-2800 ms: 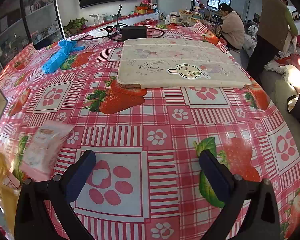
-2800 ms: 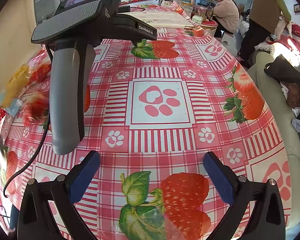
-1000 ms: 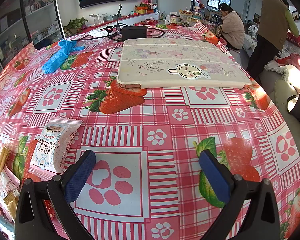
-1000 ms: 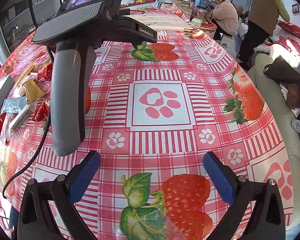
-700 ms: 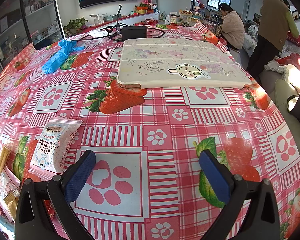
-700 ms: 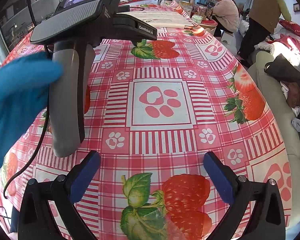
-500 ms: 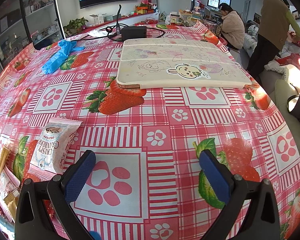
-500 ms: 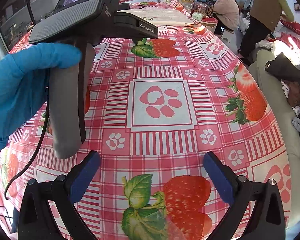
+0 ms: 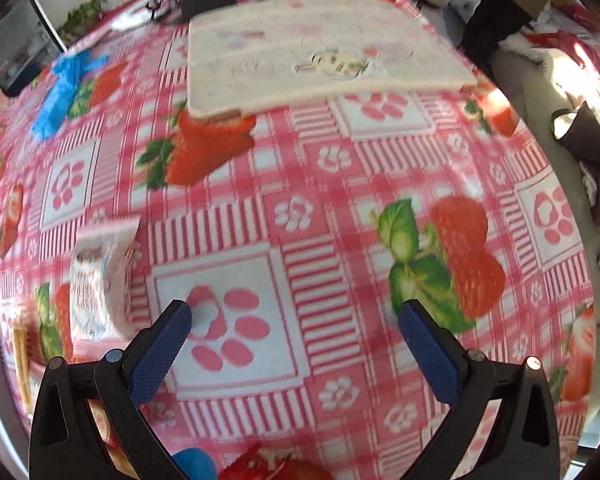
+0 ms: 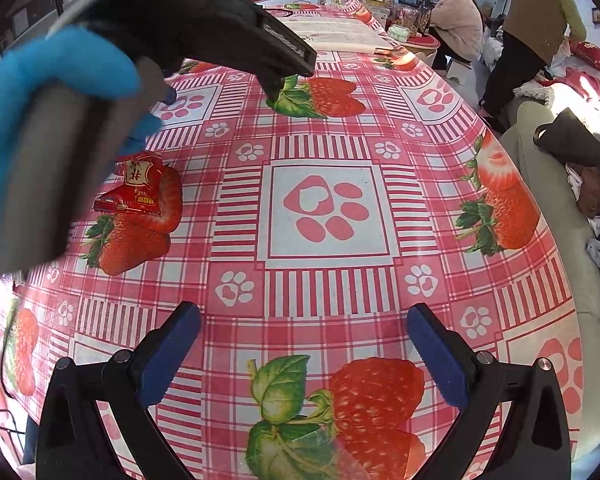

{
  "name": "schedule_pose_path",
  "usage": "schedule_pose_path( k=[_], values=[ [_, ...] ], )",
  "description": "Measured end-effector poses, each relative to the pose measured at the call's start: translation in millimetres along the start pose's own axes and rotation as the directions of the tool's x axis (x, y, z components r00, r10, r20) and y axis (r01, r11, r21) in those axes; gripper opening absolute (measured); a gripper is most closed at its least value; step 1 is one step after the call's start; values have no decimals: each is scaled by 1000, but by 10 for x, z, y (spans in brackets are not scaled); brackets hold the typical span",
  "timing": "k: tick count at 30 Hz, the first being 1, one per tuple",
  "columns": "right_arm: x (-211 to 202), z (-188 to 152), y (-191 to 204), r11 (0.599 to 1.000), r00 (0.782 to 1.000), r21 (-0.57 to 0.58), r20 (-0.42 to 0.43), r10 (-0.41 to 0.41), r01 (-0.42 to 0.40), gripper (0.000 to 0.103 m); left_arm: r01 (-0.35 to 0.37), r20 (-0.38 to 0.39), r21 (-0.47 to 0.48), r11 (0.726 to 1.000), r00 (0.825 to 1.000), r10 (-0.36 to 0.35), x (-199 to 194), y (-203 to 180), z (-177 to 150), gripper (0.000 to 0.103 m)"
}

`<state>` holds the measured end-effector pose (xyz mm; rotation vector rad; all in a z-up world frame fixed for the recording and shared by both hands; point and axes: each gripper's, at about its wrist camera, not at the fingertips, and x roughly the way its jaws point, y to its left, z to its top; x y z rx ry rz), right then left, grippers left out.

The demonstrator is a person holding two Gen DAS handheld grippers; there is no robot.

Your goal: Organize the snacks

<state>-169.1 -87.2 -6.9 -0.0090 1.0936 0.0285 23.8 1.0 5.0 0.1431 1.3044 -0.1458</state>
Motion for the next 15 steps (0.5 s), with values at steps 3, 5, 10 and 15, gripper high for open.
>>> schedule_pose_path(
  k=[3, 5, 10, 15],
  values=[
    [3, 10, -6, 1000, 1000, 9, -1, -3, 3, 103, 64, 45, -39, 997, 997, -62, -178, 162, -160, 103],
    [6, 20, -12, 1000, 1000, 8, -3, -2, 2, 103, 22, 132, -10, 1000, 991, -21, -431, 298, -306, 103],
    [7, 19, -7, 1000, 1000, 7, 7, -4, 4, 103, -51, 229, 27, 998, 972, 44, -982, 1010, -838, 103],
    [-11, -28, 7, 1000, 1000, 7, 26, -7, 7, 103, -88, 150, -49, 995, 984, 94, -908, 1685, -1475, 103]
  ],
)
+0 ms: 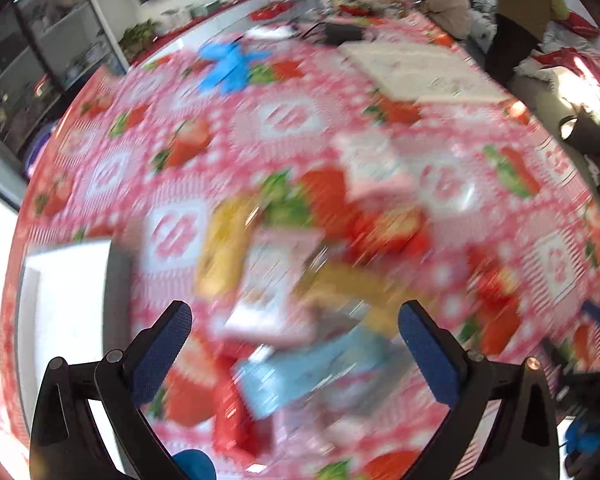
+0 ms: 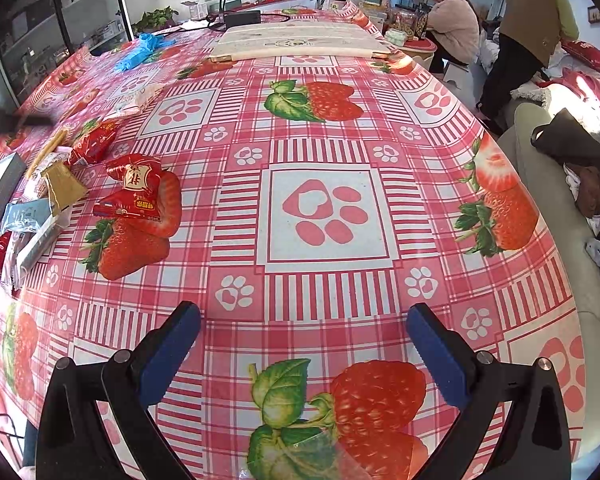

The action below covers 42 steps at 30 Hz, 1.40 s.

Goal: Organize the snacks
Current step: 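Grasp red and pink packets with left tool while right tool grasps red candy packet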

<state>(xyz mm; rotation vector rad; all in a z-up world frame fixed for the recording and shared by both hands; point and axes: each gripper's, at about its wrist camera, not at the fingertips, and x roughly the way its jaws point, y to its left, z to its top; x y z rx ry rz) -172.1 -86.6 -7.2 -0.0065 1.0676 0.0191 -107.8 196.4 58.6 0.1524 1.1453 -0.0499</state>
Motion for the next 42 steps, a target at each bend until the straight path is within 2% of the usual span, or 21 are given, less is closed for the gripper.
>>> schedule_pose_path(
  k=[3, 5, 9, 13, 15, 18, 21, 22, 25, 28, 30, 35, 37, 38, 39, 40, 41, 42],
  values=[
    [-8, -8, 9, 1000, 1000, 3, -1, -3, 3, 103, -7, -23, -34, 999, 1000, 6, 139, 152, -309, 103],
    [-10, -3, 9, 1000, 1000, 4, -9, -4, 4, 103, 3, -17, -25, 1000, 1000, -4, 158, 165, -457, 103],
    [-6, 13, 6, 1000, 1000, 5, -6, -5, 5, 103, -62, -18, 11, 998, 998, 62, 215, 166, -510, 103],
    [-1, 20, 8, 1000, 1000, 7, 0, -6, 6, 103, 11, -76, -45, 999, 997, -14, 363, 190, -506, 103],
    [-5, 12, 9, 1000, 1000, 9, 4, -8, 8, 103, 41, -74, -49, 998, 996, -44, 345, 110, -515, 103],
    [-10, 7, 11, 1000, 1000, 10, 3, -9, 9, 103, 12, -31, -34, 999, 999, -13, 301, 4, -528, 103],
    [8, 50, 21, 1000, 999, 18, -40, -17, 17, 103, 63, -25, -86, 994, 998, -65, 347, 76, -534, 103],
    [23, 90, 33, 1000, 998, 22, -64, -18, 19, 103, 58, -7, -92, 994, 998, -59, 348, 95, -544, 103],
    [70, 227, 123, 1000, 995, 9, -94, 21, -20, 103, 58, 46, -97, 994, 998, -54, 316, 97, -619, 103],
    [105, 417, 212, 990, 985, 42, -100, 140, -136, 103, 50, 82, -117, 992, 996, -41, 279, 92, -707, 103],
    [139, 557, 293, 980, 975, 65, -102, 196, -190, 103, 46, 66, -127, 991, 997, -37, 280, 92, -691, 103],
    [297, 844, 663, 975, 967, -7, -133, 218, -221, 103, 37, -1, -130, 991, 999, -38, 312, 51, -589, 101],
    [395, 884, 773, 980, 969, -36, -162, 189, -197, 103, 44, 7, -102, 994, 999, -43, 276, -9, -587, 90],
    [407, 886, 820, 985, 975, -58, -160, 154, -165, 100, 51, 10, -90, 995, 999, -50, 253, -39, -589, 86],
    [392, 882, 854, 987, 981, -85, -149, 123, -137, 86, 62, 16, -77, 995, 998, -61, 226, -68, -595, 74],
    [362, 863, 899, 988, 988, -123, -133, 82, -99, 75, 65, 29, -65, 996, 998, -63, 194, -95, -605, 57],
    [318, 841, 925, 984, 989, -143, -116, 93, -109, 53, 74, 34, -57, 996, 997, -72, 175, -110, -607, 51],
    [285, 821, 929, 982, 989, -146, -111, 101, -117, 36, 78, 40, -50, 996, 996, -76, 155, -129, -625, 42]
  ],
)
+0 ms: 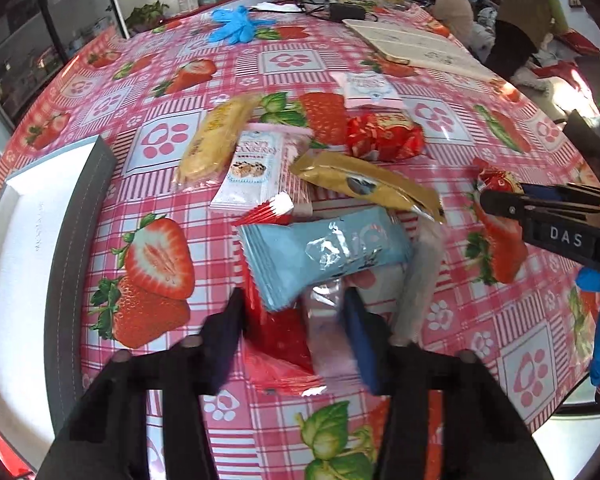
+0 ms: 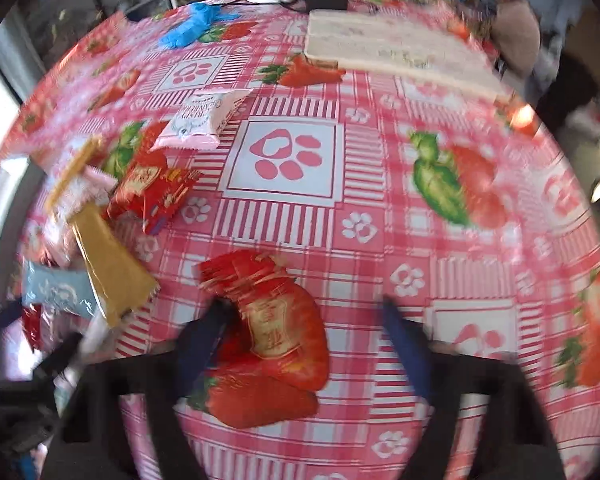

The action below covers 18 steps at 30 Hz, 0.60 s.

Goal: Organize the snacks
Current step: 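Grasp red and pink packets with left tool while right tool grasps red candy packet, then carry both held packets to the white tray and open both tools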

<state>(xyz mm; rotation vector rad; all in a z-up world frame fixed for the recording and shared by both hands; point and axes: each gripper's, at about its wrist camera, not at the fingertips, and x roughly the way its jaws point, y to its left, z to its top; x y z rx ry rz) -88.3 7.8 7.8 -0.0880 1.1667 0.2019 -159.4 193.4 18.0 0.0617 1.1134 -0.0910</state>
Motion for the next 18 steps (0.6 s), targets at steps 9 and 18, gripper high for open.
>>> schedule_pose_path(
  k=[9, 18],
  values=[
    [-242, -523, -185, 996, 997, 45, 33, 69, -71, 36, 12, 36, 49, 999, 999, -13, -258, 135, -510, 41],
    [-316, -682, -125, 999, 998, 18, 42, 36, -36, 37, 1, 37, 41, 999, 999, -2, -218, 174, -494, 67]
  ],
)
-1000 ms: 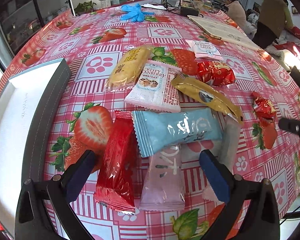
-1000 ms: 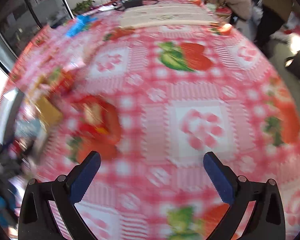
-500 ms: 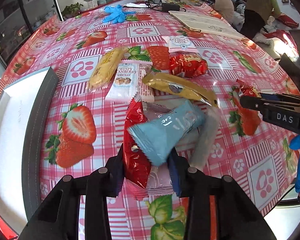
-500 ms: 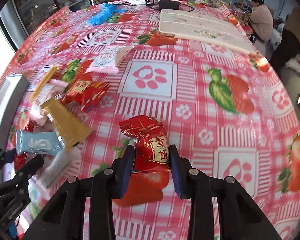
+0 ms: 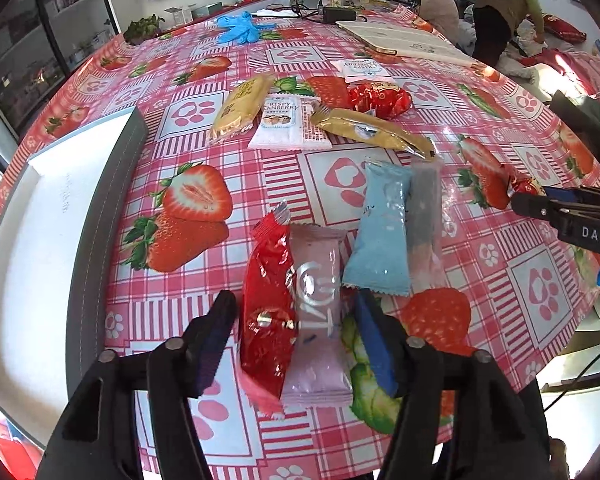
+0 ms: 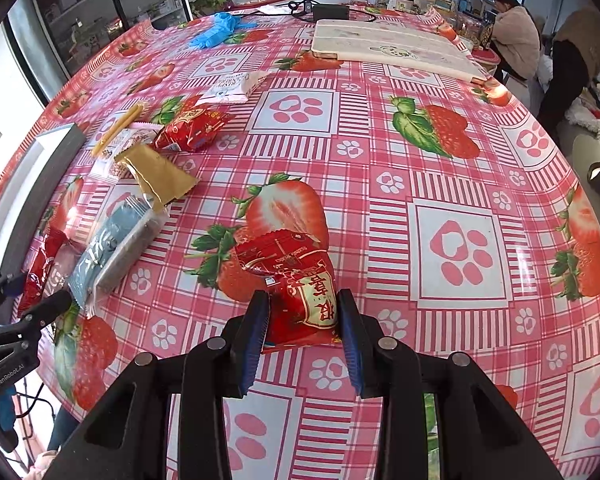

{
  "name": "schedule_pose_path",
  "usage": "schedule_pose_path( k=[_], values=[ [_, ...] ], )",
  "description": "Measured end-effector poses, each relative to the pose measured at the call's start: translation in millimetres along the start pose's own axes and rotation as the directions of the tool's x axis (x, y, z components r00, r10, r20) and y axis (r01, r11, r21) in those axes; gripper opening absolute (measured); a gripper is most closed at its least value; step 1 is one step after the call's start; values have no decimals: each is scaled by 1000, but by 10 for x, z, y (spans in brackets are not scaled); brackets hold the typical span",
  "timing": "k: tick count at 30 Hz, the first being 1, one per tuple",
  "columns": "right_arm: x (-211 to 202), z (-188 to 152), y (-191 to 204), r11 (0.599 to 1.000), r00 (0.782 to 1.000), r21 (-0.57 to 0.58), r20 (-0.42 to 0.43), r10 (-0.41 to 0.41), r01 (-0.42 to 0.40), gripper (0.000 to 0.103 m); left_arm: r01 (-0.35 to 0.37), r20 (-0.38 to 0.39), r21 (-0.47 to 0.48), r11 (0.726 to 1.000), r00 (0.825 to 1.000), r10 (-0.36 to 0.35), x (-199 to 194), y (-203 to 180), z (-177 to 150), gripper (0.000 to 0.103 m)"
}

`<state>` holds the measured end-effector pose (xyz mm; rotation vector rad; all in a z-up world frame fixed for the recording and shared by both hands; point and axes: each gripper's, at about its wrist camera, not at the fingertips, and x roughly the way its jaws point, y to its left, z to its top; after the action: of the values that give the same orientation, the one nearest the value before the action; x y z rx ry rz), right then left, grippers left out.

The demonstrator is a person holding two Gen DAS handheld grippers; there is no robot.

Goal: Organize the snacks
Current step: 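Carry both held packets to the white tray and open both tools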

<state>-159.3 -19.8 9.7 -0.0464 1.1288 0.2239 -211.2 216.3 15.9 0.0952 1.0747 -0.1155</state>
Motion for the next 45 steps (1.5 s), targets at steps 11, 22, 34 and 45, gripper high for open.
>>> schedule_pose_path(
  k=[11, 22, 34, 45],
  values=[
    [73, 71, 43, 999, 999, -19, -16, -43, 43, 49, 9, -9, 5, 1000, 1000, -9, -26, -92, 33, 41],
    [-157, 76, 109, 995, 996, 37, -10, 93, -93, 33, 70, 58, -63, 996, 996, -66, -391, 183, -38, 41],
    [-232, 320, 1010, 972, 976, -91, -28, 215, -217, 33, 44, 131, -201, 979, 991, -17, -767, 821, -90, 41],
    [-273, 597, 2292, 897, 932, -252, -83, 353, -363, 33, -72, 161, -366, 928, 977, 139, -943, 1731, -193, 41]
  ],
)
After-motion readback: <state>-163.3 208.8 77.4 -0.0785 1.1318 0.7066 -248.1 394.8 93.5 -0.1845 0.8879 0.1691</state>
